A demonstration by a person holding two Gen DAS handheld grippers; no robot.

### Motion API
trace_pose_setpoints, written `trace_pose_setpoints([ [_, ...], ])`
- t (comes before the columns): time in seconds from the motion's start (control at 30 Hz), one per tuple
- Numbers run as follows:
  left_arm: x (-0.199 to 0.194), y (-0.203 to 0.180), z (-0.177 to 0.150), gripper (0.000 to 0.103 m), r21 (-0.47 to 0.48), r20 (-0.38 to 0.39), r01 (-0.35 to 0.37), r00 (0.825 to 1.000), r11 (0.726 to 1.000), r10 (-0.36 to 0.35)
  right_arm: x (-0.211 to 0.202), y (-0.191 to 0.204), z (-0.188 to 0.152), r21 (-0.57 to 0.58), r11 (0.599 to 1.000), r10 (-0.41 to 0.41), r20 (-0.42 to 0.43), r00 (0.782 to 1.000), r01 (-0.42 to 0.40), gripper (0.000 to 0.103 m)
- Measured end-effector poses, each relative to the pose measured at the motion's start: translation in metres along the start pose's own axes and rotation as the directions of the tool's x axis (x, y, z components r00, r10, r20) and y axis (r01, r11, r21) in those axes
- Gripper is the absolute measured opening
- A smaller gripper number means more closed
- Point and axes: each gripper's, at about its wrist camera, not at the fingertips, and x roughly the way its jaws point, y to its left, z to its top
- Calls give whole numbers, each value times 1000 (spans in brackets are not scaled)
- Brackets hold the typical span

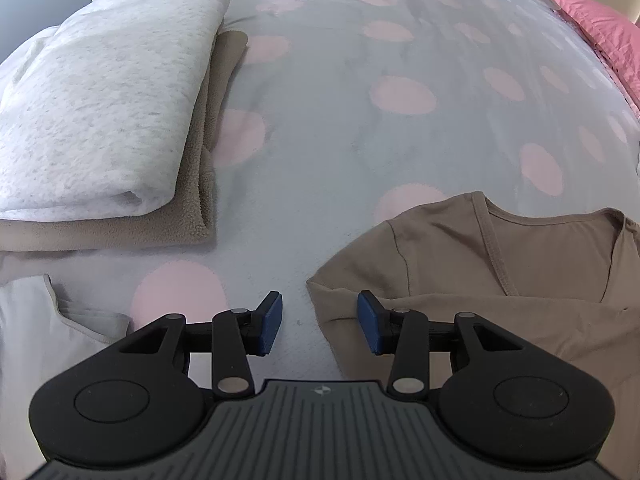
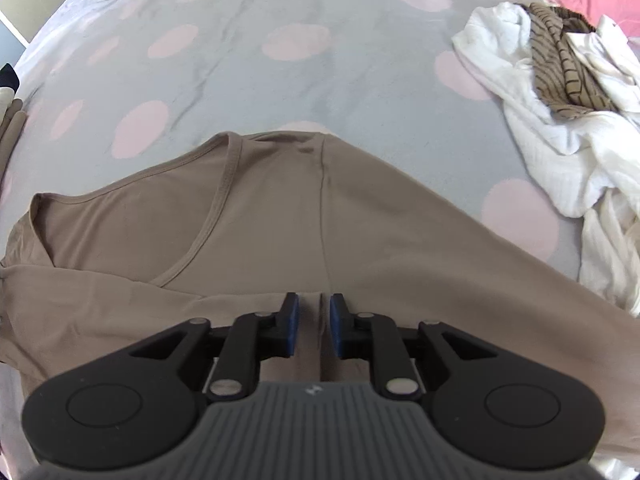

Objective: Fold clothes

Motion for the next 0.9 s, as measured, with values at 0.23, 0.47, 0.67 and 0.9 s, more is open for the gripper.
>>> trace_pose_setpoints([
  [0.23, 4, 1, -1, 39, 3, -16, -8, 1000, 1000, 8, 7, 5, -2, -8, 999, 47, -42, 998, -48, 2],
  [0.47, 10, -5, -3, 39, 30, -22, -9, 1000, 1000, 10, -27, 19, 3, -151, 988, -16, 117, 993, 33, 2],
  [0.67, 11, -9, -5, 39, 48, -18, -25, 999, 999, 26, -13, 12, 8, -170, 975, -117, 151, 982, 142, 2],
  [0.9, -11, -10, -20, 39, 112, 33, -30, 999, 993, 27, -18, 0, 8, -121, 979, -139, 171, 975, 161, 18],
])
